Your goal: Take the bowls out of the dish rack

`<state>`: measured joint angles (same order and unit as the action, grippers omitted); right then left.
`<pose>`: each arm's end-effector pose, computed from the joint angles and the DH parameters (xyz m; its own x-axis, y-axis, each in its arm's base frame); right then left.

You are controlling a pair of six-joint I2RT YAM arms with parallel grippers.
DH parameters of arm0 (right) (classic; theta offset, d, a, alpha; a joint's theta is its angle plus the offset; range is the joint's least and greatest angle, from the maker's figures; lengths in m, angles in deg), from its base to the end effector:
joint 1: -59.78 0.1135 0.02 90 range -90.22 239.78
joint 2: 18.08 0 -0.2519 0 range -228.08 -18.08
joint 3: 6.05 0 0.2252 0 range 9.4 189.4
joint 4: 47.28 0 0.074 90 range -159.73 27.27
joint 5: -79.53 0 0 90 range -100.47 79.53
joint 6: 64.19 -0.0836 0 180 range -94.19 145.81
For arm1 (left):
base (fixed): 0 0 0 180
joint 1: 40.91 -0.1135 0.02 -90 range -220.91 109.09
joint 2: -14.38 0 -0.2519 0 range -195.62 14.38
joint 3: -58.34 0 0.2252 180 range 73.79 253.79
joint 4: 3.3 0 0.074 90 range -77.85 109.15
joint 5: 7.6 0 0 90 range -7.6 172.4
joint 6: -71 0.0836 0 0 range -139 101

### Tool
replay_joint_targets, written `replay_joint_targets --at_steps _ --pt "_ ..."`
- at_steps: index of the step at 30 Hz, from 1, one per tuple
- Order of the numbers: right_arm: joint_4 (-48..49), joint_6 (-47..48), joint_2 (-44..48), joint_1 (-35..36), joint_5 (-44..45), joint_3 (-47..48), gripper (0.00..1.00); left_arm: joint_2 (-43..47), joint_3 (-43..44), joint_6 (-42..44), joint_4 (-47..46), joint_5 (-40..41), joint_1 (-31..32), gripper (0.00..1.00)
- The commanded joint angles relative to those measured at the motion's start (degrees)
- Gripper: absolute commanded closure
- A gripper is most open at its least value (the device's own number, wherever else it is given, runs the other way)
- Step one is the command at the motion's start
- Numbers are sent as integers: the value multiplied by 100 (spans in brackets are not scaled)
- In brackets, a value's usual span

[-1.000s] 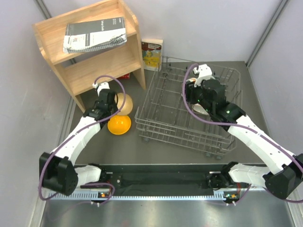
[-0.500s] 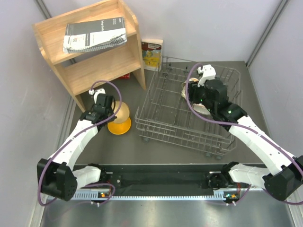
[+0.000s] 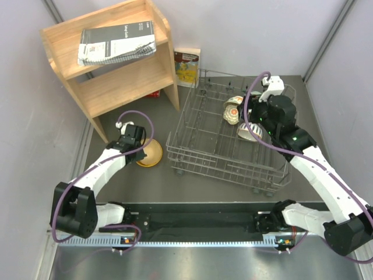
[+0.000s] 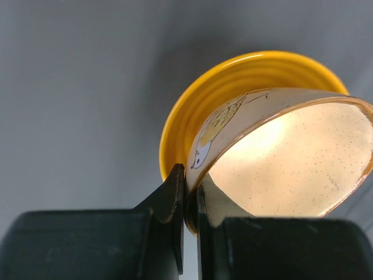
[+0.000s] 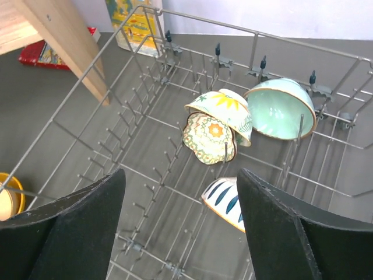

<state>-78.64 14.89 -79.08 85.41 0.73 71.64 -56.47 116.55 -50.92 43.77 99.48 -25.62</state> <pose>0.2455 0.0998 0.3590 -0.2725 0.0754 -0.9592 -0.2070 0.9690 0.1350 0.2329 -0.0382 0.1693 -0.7647 -0.3149 -0.5622 -0.3477 0.9362 -0.0514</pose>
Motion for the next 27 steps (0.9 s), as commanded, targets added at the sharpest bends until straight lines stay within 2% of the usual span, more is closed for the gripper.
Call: replay_joint_targets --at_steps 1,2,3,5,6,8,9,11,15,22,27 --pt "122 -210 -123 -76 126 -45 23 -26 118 -42 -314 -47 -26 98" --pt "61 -200 -158 -84 206 -45 23 1 118 -51 -314 -38 -26 88" --pt "26 -113 -202 -84 268 -36 23 88 118 -68 -314 -21 -26 82" --pt "-115 -77 -247 -75 234 60 23 211 144 -69 -270 -21 -26 75" --pt "-115 -60 -220 -75 207 52 23 403 153 -86 -253 66 -26 65" --pt "-202 -86 -150 -75 373 -10 23 650 171 -86 -235 181 -26 54" --pt "-246 -86 -141 -75 496 -45 23 886 180 -77 -235 303 -35 43" --pt "-422 -16 -150 -67 734 -194 23 1107 250 -60 -217 418 -35 38" --pt "-852 2 -281 3 1094 -396 22 1389 478 37 -129 594 -35 36" --pt "-889 326 -949 978 2577 -511 16 1320 584 98 -323 595 -44 38" --pt "-1002 415 -1564 944 3098 -301 13 1275 453 28 -261 428 -44 41"
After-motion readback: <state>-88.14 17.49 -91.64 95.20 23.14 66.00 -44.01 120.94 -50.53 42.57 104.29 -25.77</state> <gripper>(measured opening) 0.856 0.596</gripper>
